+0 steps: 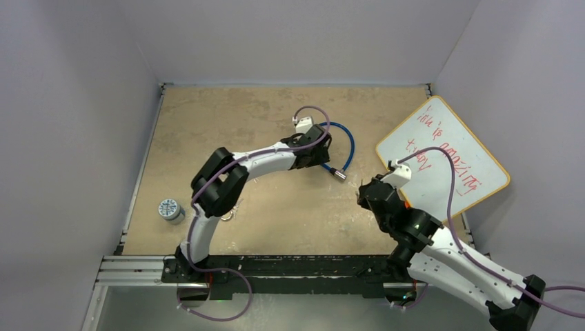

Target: Unlock with the key

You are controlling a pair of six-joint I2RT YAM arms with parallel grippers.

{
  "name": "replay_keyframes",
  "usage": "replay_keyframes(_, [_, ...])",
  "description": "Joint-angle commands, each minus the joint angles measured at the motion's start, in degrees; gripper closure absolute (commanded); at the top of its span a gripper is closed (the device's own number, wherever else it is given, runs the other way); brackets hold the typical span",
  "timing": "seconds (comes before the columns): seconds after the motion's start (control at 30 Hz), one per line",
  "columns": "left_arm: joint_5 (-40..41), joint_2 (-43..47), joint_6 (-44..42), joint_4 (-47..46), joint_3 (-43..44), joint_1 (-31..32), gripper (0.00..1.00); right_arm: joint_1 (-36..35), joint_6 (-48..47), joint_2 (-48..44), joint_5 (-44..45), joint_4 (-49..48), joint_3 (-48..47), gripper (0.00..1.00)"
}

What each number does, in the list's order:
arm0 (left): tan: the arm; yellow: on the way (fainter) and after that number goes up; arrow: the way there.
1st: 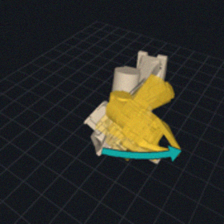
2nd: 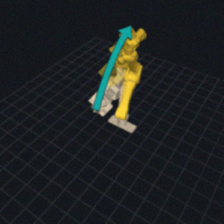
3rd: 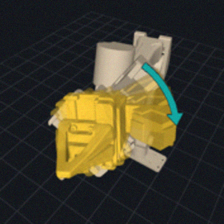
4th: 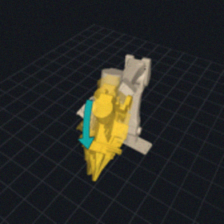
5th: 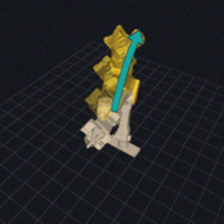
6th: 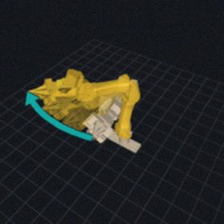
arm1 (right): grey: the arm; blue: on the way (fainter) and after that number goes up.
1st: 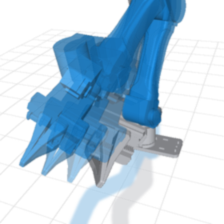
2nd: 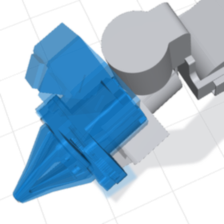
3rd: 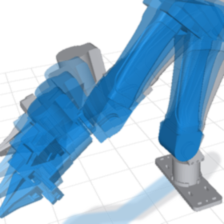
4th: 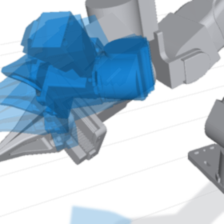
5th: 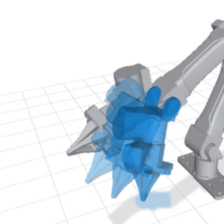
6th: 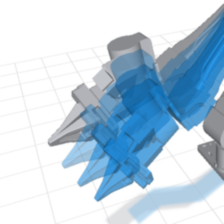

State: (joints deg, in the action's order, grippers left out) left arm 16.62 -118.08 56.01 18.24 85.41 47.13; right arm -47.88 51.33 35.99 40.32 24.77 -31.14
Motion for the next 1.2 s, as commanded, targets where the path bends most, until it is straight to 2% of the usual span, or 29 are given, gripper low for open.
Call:
replay_keyframes(0.0, [12.1,-6.49,2.36,5.22,9.5,1.96,0.35,0.06,2.12,0.83,-0.68,0.58,0.1,1.0])
replay_keyframes(0.13, [19.68,-11.9,-0.23,10.82,16.06,2.88,0.36,0.02,2.07,1.86,-1.58,0.63,0.03,1.0])
replay_keyframes(0.2, [24.91,-14.58,-0.43,15.32,19.03,3.52,0.51,0.06,2.16,2.21,-1.96,0.63,0.19,1.0])
replay_keyframes(0.23, [26.42,-15.48,-1.05,16.32,19.58,3.62,0.6,0.06,2.22,2.37,-2.12,0.53,0.34,1.0])
replay_keyframes(0.3, [27.45,-16.45,-2.23,16.56,19.22,3.58,0.73,0.07,2.42,2.56,-2.42,0.29,0.6,1.0])
replay_keyframes(0.47, [25.5,-13.63,-6.87,13.23,13.8,2.92,0.96,0.07,3.3,2.81,-3.81,-0.23,1.21,1.0])
replay_keyframes(0.53, [21.81,-9.48,-9.52,9.87,9.38,1.35,1.0,0.05,3.12,3.25,-5.31,-1.28,1.57,1.0])
replay_keyframes(0.67, [13.75,-1.3,-13.65,4.71,-0.25,-2.51,1.0,0.07,1.3,5.1,-10.58,-5.87,2.4,1.0])
replay_keyframes(0.8, [9.3,5.42,-17.05,1.76,-8.55,-4.07,0.99,0.07,-1.13,7.57,-19.06,-13.75,3.82,1.0])
replay_keyframes(0.93, [2.9,8.71,-19.5,-2.44,-15.33,-7.0,0.84,0.07,-1.46,9.1,-27.49,-22.56,6.65,1.0])
replay_keyframes(1.07, [0.91,8.58,-20.21,-1.05,-15.65,-7.67,0.71,0.07,0.15,10.85,-32.19,-29.75,9.31,1.0])
replay_keyframes(1.17, [0.78,9.47,-18.28,0.7,-16.24,-7.64,0.62,0.07,0.88,12.19,-33.47,-30.87,9.6,1.0])
